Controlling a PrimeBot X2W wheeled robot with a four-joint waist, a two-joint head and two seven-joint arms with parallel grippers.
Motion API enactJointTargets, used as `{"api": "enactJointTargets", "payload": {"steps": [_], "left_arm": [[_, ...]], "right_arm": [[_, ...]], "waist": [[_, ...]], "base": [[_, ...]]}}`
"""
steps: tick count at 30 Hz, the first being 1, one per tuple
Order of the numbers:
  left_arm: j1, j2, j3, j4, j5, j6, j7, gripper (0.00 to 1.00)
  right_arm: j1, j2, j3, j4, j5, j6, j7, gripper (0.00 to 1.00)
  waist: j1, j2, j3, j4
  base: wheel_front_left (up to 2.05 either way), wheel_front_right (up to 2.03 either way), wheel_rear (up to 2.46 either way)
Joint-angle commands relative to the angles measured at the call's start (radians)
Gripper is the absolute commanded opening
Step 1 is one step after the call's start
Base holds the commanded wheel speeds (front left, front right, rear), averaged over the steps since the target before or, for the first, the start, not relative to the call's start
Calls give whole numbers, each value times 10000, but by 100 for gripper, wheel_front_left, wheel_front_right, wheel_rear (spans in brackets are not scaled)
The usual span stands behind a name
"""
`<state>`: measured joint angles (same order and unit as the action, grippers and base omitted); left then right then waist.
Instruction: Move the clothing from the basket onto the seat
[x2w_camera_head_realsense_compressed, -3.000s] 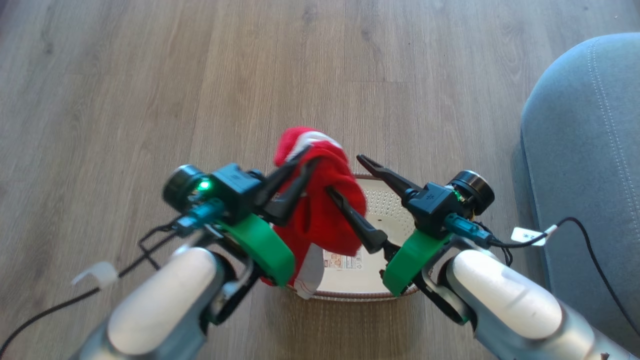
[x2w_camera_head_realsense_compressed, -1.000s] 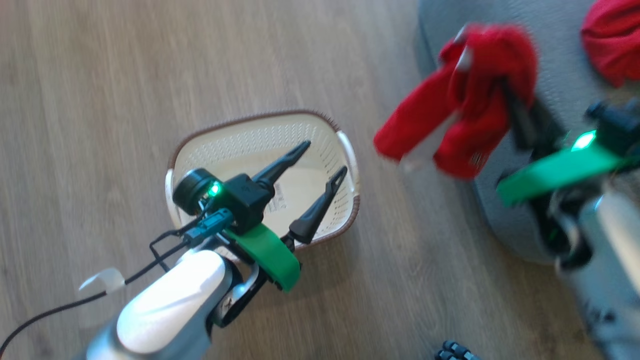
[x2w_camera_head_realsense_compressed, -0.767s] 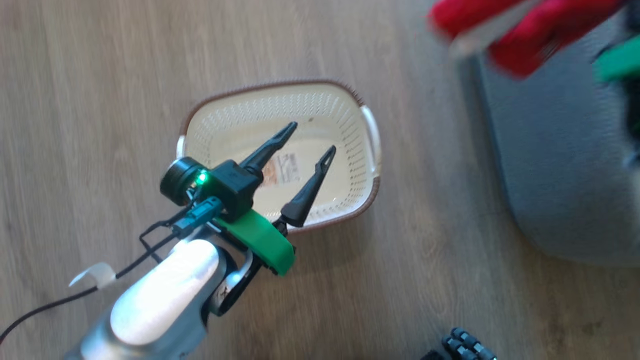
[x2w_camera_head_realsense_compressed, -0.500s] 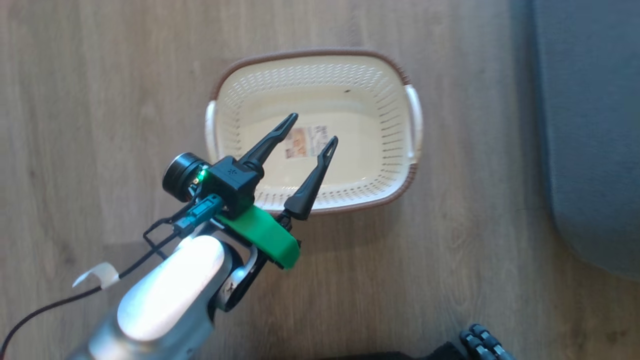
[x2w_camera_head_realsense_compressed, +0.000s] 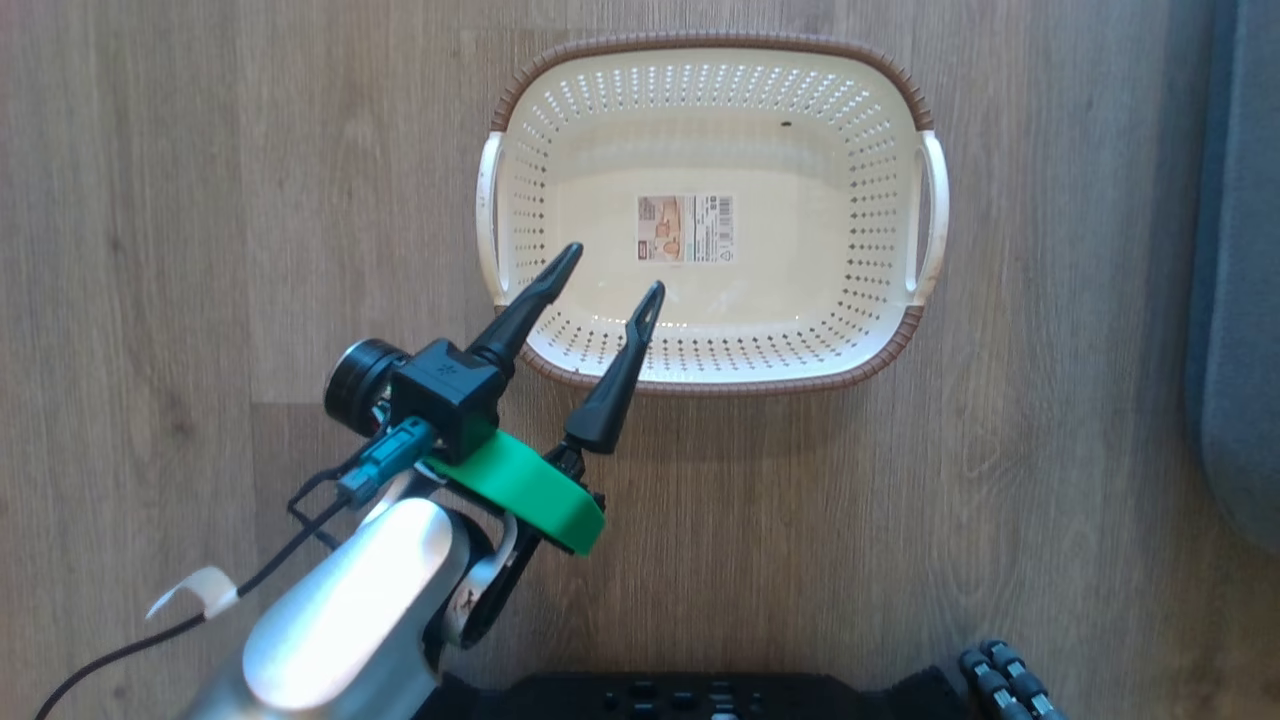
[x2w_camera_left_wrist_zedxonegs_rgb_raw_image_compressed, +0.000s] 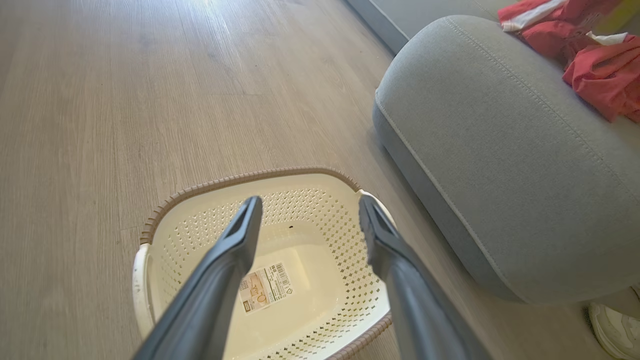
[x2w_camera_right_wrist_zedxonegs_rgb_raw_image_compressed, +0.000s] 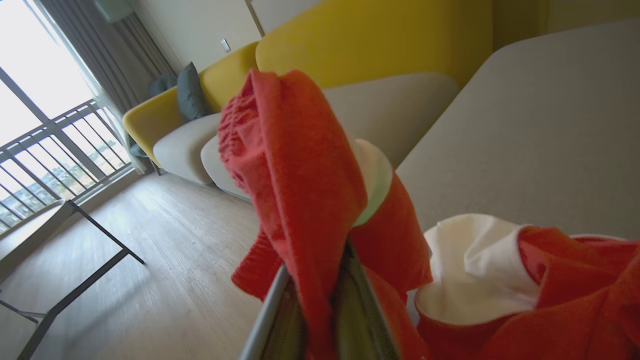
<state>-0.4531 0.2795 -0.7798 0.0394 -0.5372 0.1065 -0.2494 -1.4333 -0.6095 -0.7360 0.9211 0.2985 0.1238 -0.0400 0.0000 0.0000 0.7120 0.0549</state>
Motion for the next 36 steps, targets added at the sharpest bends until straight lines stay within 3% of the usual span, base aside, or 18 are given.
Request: {"api": "enactJointTargets", "payload": {"steps": [1,9,11,12,13,22,24,30,36], "left_arm": [[73,214,363,-405,73,52,-88,100],[232,515,344,-746,169,217,64,100],[236,537,357,-796,154,250,91,100],[236,535,376,-820,129,262,92,100],[231,535,405,-835,99,280,96,100],[52,445,720,-723,-181,263,42,100],[80,417,835,-628,-316,251,22,100],[415,437,1296,-310,-679,207,-60,100],[1078,370,1849,-76,-1013,167,-108,100]], "right_arm": [[172,-304,-239,-131,-224,69,-147,0],[609,203,-1411,1298,-1242,69,-1200,1],[547,281,-1440,1486,-1406,69,-1327,40],[510,305,-1419,1563,-1487,69,-1345,78],[467,322,-1362,1632,-1588,69,-1339,100],[510,925,493,1316,-1499,69,-1164,100],[1002,1151,1401,930,-1182,69,-1056,100],[3384,1467,3709,-1435,490,69,-930,100],[6116,1647,4692,-4442,1436,69,-678,100]], "waist": [[0,0,141,-23],[0,0,274,-239],[0,0,229,-303],[0,0,210,-343],[0,0,193,-391],[0,0,-371,-839],[0,0,-660,-982],[0,0,-1851,-1325],[0,0,-3196,-1304]], "base": [[0,0,0],[0,0,0],[0,0,0],[0,0,0],[0,0,0],[0,0,0],[0,0,0],[0,0,0],[0,0,0]]}}
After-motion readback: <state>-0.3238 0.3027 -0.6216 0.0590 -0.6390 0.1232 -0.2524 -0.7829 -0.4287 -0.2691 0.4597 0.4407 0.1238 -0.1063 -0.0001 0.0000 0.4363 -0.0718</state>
